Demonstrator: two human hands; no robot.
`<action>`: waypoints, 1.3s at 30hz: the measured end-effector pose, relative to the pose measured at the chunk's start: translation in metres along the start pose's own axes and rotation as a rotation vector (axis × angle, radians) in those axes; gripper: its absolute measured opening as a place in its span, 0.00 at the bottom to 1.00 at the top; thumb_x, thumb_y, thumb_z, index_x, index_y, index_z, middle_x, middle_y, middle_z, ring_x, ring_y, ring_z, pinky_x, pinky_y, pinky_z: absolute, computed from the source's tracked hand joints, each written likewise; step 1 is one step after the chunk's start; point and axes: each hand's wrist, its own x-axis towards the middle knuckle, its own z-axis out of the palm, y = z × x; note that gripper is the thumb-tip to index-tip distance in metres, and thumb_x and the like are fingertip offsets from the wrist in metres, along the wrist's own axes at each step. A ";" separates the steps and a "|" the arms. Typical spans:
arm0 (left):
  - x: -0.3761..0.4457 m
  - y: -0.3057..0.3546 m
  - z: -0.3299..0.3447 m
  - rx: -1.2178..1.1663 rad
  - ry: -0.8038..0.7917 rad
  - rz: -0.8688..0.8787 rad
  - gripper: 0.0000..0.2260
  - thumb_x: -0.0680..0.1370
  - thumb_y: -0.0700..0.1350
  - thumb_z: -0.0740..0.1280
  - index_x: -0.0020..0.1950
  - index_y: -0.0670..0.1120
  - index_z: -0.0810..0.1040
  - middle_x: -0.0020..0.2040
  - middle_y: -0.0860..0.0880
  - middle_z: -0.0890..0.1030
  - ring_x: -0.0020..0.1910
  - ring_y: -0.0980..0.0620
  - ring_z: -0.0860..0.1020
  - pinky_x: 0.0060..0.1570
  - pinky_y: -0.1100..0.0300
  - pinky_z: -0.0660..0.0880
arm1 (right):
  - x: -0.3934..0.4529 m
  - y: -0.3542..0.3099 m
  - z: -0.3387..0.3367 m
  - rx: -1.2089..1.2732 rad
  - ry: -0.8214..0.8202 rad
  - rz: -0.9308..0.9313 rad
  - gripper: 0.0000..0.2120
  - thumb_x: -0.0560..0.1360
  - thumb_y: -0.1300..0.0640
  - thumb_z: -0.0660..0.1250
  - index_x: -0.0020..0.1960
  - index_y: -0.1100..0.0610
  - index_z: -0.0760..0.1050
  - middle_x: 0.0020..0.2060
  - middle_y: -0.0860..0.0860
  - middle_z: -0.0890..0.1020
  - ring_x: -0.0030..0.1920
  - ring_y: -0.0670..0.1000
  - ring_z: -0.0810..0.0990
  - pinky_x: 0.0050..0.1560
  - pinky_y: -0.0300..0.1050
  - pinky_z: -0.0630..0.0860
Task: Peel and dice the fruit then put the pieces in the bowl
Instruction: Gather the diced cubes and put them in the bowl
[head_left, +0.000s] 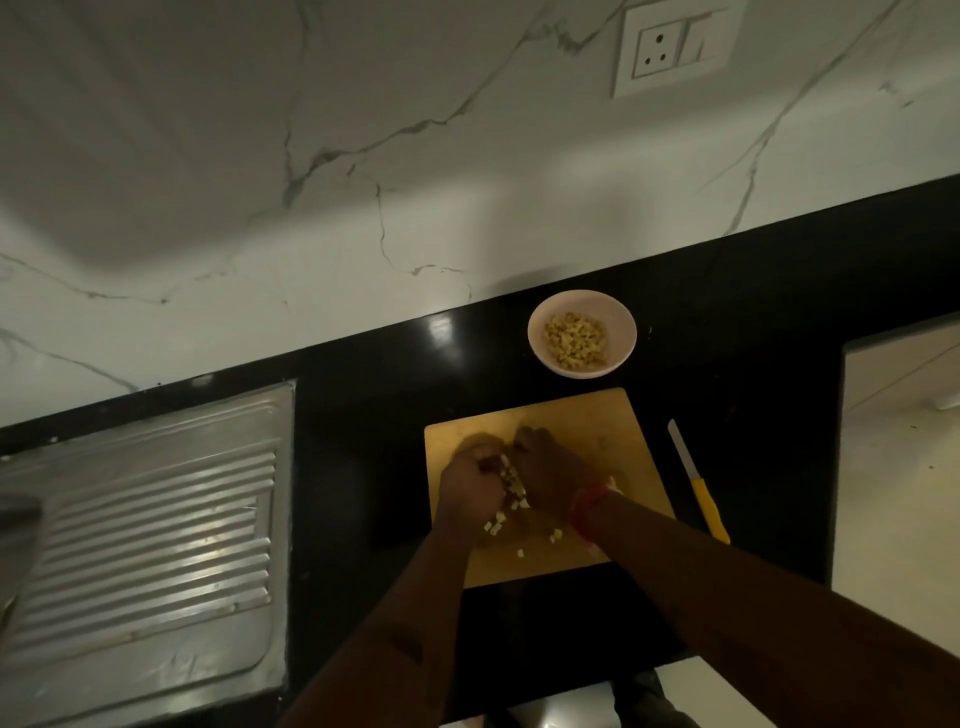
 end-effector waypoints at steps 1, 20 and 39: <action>-0.004 -0.004 -0.001 0.024 0.030 0.017 0.15 0.80 0.35 0.64 0.60 0.51 0.81 0.61 0.54 0.79 0.64 0.53 0.77 0.68 0.60 0.70 | -0.011 -0.003 0.001 0.008 -0.036 -0.001 0.20 0.81 0.55 0.61 0.73 0.57 0.69 0.72 0.55 0.64 0.70 0.58 0.67 0.69 0.53 0.69; -0.020 -0.005 -0.005 -0.027 0.197 -0.165 0.08 0.82 0.43 0.64 0.58 0.49 0.82 0.53 0.54 0.80 0.46 0.58 0.77 0.47 0.63 0.74 | -0.014 0.012 -0.016 0.300 0.180 0.358 0.17 0.78 0.61 0.64 0.66 0.53 0.76 0.64 0.56 0.72 0.65 0.59 0.73 0.66 0.50 0.70; -0.047 -0.031 -0.008 0.149 -0.053 0.024 0.19 0.78 0.46 0.71 0.69 0.55 0.76 0.69 0.52 0.70 0.66 0.52 0.72 0.63 0.59 0.71 | -0.080 0.036 -0.004 0.133 -0.220 0.186 0.44 0.74 0.52 0.74 0.81 0.55 0.51 0.77 0.59 0.57 0.77 0.61 0.59 0.74 0.53 0.61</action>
